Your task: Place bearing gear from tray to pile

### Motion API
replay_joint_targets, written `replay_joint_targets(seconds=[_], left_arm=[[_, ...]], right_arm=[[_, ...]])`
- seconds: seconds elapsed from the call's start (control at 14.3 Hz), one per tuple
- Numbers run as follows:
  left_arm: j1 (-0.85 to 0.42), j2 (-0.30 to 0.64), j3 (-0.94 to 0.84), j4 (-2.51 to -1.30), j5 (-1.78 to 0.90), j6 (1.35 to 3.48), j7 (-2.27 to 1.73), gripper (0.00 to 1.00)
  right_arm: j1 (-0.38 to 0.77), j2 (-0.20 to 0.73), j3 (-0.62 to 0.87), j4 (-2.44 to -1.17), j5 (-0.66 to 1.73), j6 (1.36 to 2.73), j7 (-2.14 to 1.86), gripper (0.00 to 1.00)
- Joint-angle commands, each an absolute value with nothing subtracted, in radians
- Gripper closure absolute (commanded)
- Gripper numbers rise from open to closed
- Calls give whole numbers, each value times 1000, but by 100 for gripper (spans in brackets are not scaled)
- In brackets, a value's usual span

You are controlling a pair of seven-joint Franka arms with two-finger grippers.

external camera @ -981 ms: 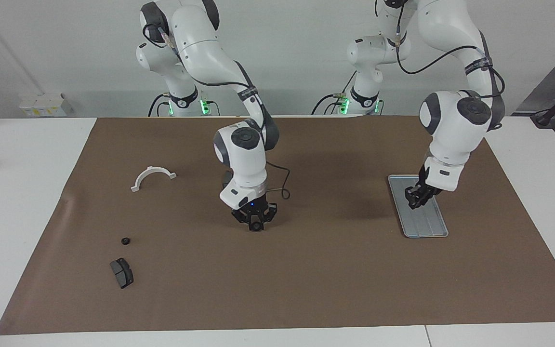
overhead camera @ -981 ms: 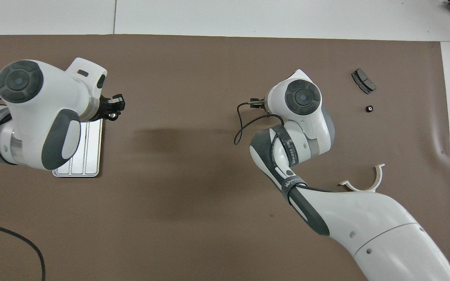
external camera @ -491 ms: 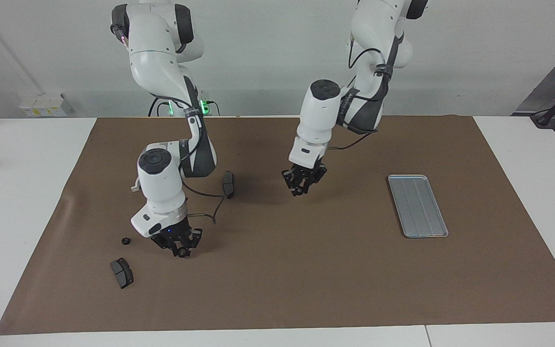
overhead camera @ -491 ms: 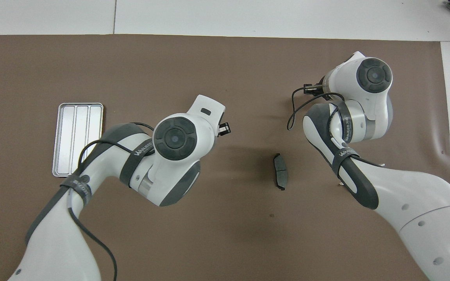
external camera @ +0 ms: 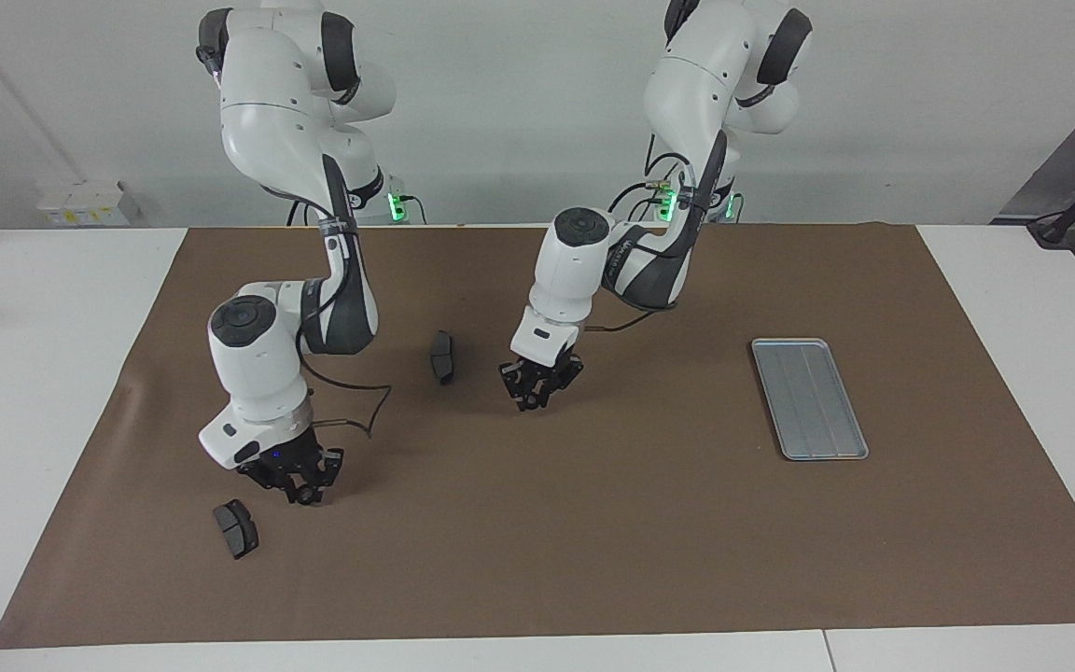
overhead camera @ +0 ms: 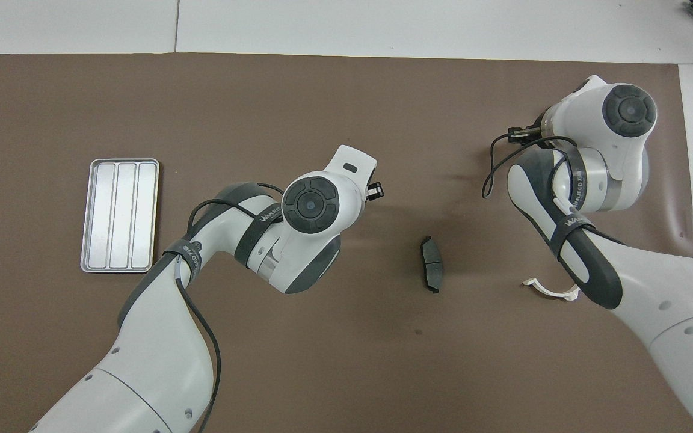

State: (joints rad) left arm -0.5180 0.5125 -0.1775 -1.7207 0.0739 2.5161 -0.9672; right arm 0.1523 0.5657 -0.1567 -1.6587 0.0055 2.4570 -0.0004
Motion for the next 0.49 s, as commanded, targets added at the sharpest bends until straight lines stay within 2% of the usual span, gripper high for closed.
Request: replay_joint_targets(seconds=[0.0,0.07,0.14,0.21,0.42], left_arm=[[-523,512,-173,-1745,86,2542,-966,46],[-523,508,-172,-1747,86,2527,-969,10],[-519,505,-167,-1732,86,2499,-971,0],[-514,503,-164,-1700,95,2449,-965,0],[-435,405,-164,-1696,94,2352,-950,0]], right_arm=[[130,584,-143,-1638,6,2482,-18,86],[133,584,-143,-1638,9,2482,-17,67],[136,584,-143,-1638,12,2480,-15,37],[143,584,-143,-1638,14,2480,-12,23],[162,584,-137,-1637,15,2480,11,16]])
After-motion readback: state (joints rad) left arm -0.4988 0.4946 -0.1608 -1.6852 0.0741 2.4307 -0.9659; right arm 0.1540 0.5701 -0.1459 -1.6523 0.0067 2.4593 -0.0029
